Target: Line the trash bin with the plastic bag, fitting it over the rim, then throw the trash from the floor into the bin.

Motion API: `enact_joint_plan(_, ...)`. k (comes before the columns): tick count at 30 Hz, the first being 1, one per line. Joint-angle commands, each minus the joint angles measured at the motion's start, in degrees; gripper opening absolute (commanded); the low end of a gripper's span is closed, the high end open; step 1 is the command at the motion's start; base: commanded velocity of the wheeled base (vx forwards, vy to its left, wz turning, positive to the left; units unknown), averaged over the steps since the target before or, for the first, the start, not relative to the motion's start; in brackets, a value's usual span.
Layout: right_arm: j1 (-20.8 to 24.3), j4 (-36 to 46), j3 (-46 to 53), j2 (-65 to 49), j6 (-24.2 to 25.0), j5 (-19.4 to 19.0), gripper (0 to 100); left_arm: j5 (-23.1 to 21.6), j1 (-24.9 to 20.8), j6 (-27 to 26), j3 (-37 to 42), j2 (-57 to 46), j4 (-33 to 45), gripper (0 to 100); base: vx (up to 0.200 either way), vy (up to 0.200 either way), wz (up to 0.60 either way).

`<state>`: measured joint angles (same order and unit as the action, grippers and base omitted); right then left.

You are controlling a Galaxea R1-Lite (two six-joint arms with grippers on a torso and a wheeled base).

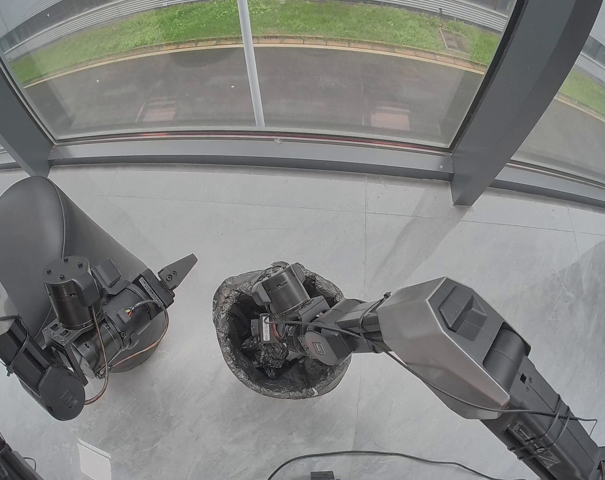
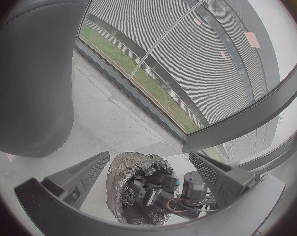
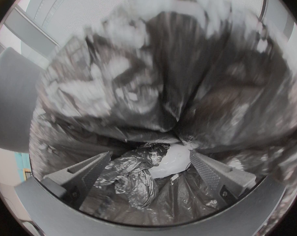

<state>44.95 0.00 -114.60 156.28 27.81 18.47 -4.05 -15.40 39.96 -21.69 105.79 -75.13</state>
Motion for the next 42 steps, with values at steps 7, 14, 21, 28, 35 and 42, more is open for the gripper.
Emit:
enact_joint_plan(7,3.31,2.55,8.43,-17.5,5.5,2.01,100,0.0,-1.21,0.21,0.59,-0.15,-0.54,100,0.0,0.0,0.0)
enact_joint_plan(14,8.05,2.2,20.56,-29.46,8.67,1.48,100,0.53,-1.74,0.21,0.68,0.03,-0.54,100,0.0,0.0,0.0)
enact_joint_plan(21,9.11,2.02,34.97,-42.55,8.67,1.39,100,1.32,-2.01,-2.08,2.09,-0.85,-0.89,100,0.0,0.0,0.0)
enact_joint_plan(28,4.62,1.85,46.75,-53.8,8.76,1.39,100,1.32,-1.3,-3.66,3.58,-9.9,0.16,100,0.0,0.0,0.0)
enact_joint_plan(35,-2.5,-0.79,54.22,-68.57,7.26,0.16,100,1.94,-0.34,-9.37,6.22,-17.9,2.8,100,0.0,0.0,0.0)
enact_joint_plan(42,-12.16,-1.05,61.78,-82.72,0.85,1.04,100,5.45,-0.34,-17.28,9.03,-28.97,10.62,100,0.0,0.0,0.0)
